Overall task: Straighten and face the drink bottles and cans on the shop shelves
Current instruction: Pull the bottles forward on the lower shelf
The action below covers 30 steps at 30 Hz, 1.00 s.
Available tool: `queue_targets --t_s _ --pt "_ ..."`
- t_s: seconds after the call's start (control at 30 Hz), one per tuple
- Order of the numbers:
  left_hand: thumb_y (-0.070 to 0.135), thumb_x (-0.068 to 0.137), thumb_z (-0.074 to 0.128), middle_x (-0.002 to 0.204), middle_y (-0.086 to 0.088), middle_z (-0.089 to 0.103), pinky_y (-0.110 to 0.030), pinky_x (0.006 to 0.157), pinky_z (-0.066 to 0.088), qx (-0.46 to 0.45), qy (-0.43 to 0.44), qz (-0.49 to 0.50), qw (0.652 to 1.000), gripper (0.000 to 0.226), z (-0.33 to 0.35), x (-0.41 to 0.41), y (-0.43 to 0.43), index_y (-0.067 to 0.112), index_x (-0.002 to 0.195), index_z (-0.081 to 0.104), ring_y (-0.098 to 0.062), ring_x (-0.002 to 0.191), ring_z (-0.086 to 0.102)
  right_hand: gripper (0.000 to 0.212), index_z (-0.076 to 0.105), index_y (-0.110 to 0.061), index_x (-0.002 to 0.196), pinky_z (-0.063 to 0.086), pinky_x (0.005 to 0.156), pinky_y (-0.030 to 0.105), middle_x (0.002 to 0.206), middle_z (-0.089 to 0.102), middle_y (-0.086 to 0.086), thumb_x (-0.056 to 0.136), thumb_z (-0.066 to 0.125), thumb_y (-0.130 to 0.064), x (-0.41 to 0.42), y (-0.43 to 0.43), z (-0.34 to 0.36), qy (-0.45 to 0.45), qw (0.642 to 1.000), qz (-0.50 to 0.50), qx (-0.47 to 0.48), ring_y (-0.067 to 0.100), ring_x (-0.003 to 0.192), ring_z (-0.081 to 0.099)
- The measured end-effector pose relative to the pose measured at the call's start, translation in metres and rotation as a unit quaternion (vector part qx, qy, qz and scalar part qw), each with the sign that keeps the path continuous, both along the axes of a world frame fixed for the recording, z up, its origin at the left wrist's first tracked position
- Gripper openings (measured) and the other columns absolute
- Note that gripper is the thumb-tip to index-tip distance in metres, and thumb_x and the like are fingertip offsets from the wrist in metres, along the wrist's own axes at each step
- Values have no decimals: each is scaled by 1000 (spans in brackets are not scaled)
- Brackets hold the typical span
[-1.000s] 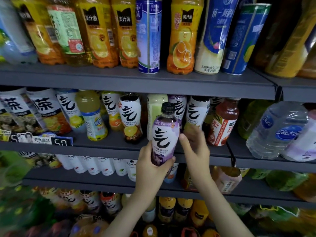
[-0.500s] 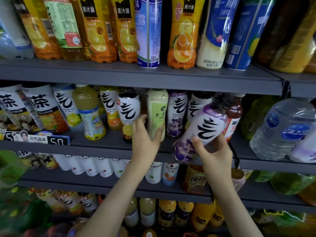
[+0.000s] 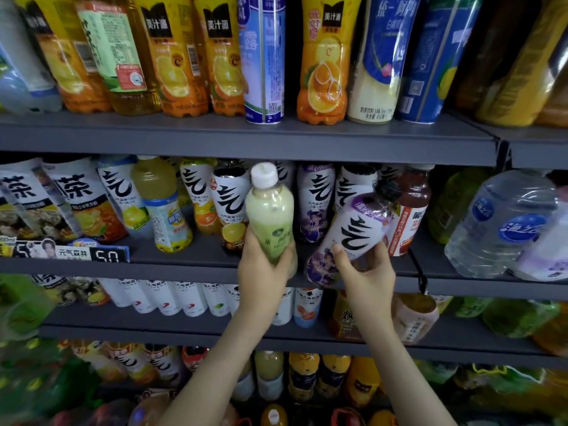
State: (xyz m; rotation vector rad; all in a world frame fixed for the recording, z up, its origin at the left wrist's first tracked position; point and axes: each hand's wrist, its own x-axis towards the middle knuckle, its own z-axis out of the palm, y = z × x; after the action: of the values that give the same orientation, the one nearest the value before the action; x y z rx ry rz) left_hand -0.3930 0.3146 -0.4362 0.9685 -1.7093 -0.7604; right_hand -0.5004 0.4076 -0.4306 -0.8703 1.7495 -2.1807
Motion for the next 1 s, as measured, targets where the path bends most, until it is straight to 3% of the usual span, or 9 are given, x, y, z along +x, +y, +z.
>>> queue_targets --t_s 0.07,0.23,0.37,0.53,0.63,0.73,0.87,1.0 --pt "26 77 75 106 2 63 -18 76 45 10 9 -12 1000 54 -7 24 11 5 121 51 -12 97 60 38 57 -16 120 47 80 9 109 66 -11 84 69 -14 4 -10 3 -8 1000 1 12 -7 97 61" --pt "19 75 76 103 18 66 -22 80 54 101 74 -26 992 48 -8 62 15 18 118 56 2 95 63 40 58 -13 119 49 81 11 111 66 -1 82 71 -22 13 -39 2 52 997 14 53 0 99 61" --pt "9 75 77 97 21 69 -23 80 53 161 110 -38 980 44 0 82 7 28 111 59 0 94 65 49 55 -16 123 50 93 31 114 63 -1 80 72 -30 16 -62 4 121 987 35 102 8 107 59" --pt "4 74 77 101 10 71 -24 80 54 204 110 -60 971 45 11 98 -4 18 113 61 -3 93 66 75 39 -16 138 43 104 42 131 54 1 74 65 -46 6 -95 5 151 973 77 156 15 125 50" --pt "4 73 77 102 10 71 -19 76 54 225 94 -93 965 46 20 104 -8 18 114 61 -2 93 66 82 33 -8 141 34 110 37 134 47 10 73 76 -25 8 -100 -1 179 963 70 187 22 127 43" --pt "2 74 76 102 9 71 -17 74 54 246 88 -123 957 45 26 109 -13 18 113 60 -1 92 66 83 36 5 132 33 101 35 126 45 22 66 84 -11 21 -98 -13 220 949 -12 225 35 119 39" --pt "1 75 75 103 7 71 -21 77 55 261 82 -144 951 45 26 113 -19 18 113 59 -5 95 66 55 39 0 122 46 92 47 122 51 18 79 72 -5 26 -112 -18 180 955 -15 237 34 114 48" --pt "0 74 75 101 8 72 -22 79 55 263 68 -149 951 47 28 118 -20 18 115 59 -5 94 67 53 35 -2 133 48 87 39 124 53 20 87 62 -7 29 -121 -17 174 947 -22 269 33 111 53"
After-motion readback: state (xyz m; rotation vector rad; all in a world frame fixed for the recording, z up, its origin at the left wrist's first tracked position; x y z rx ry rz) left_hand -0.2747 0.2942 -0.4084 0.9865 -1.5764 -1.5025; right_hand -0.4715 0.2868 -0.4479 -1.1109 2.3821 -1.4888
